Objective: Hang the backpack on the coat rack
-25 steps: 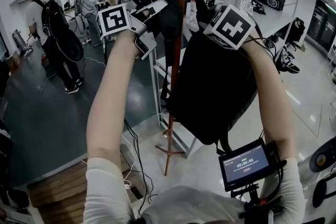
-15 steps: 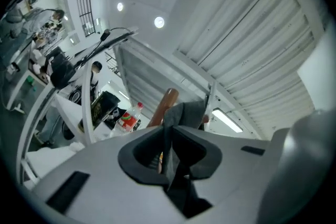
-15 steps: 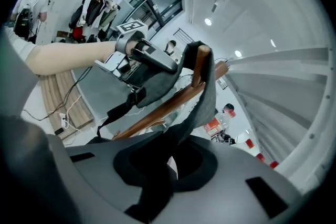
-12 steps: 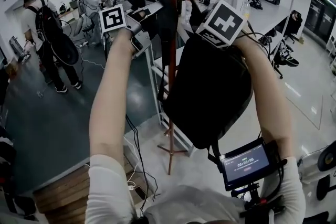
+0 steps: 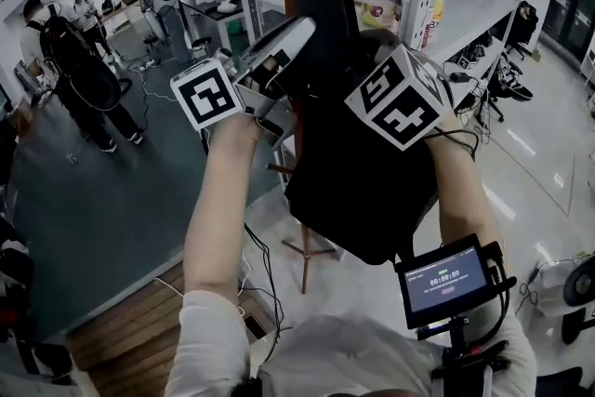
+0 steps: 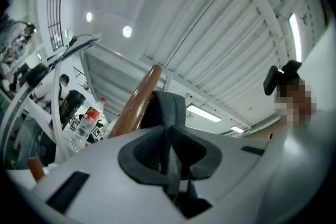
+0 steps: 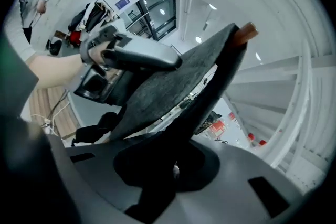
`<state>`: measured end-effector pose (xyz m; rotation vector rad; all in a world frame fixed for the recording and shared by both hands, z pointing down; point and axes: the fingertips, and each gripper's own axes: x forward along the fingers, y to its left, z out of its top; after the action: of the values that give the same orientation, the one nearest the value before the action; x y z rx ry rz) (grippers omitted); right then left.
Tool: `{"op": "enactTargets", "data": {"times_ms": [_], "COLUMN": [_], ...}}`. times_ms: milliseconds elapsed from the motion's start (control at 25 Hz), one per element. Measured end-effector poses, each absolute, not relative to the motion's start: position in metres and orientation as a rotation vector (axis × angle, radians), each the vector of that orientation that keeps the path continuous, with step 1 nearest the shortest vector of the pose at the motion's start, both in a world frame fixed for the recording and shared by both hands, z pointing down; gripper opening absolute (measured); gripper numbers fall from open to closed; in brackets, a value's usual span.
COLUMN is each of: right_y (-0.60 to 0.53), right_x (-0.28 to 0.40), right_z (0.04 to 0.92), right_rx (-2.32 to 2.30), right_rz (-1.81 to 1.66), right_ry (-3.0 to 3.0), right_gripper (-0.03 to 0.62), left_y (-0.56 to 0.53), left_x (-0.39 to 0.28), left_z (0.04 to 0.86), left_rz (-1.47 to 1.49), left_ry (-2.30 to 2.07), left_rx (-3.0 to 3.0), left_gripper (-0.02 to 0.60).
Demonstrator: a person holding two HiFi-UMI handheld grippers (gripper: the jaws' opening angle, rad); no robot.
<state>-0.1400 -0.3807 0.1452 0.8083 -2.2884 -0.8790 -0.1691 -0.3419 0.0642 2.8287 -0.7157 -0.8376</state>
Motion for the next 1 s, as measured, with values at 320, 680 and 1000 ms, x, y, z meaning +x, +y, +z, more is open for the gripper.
{"op": "enactTargets", "data": {"times_ms": [320, 680, 1000], "right_y": [-0.387, -0.381, -0.36], "right_x": [-0.127, -0.105, -0.088], "right_z": [0.152, 0.152, 0.143], "right_rx": [1.017, 1.166, 1.395], "right_rz": [-1.015, -1.055, -1.23], "right_ry": [-2.281, -2.273, -2.286], "right_gripper": [0.055, 0.08, 0.149], "left_y": [-0.305, -0.232, -0.233], "left_x": [-0.169, -0.124, -0.142], "left_z": [0.074, 0.187, 0.284], "left_rz": [-0.789, -0.326, -0.298], "left_ry": [-1.736, -2.147, -1.98], "left_rx": [2.995, 2.935, 2.675], "left_gripper": [0.069, 0.069, 0.069]}}
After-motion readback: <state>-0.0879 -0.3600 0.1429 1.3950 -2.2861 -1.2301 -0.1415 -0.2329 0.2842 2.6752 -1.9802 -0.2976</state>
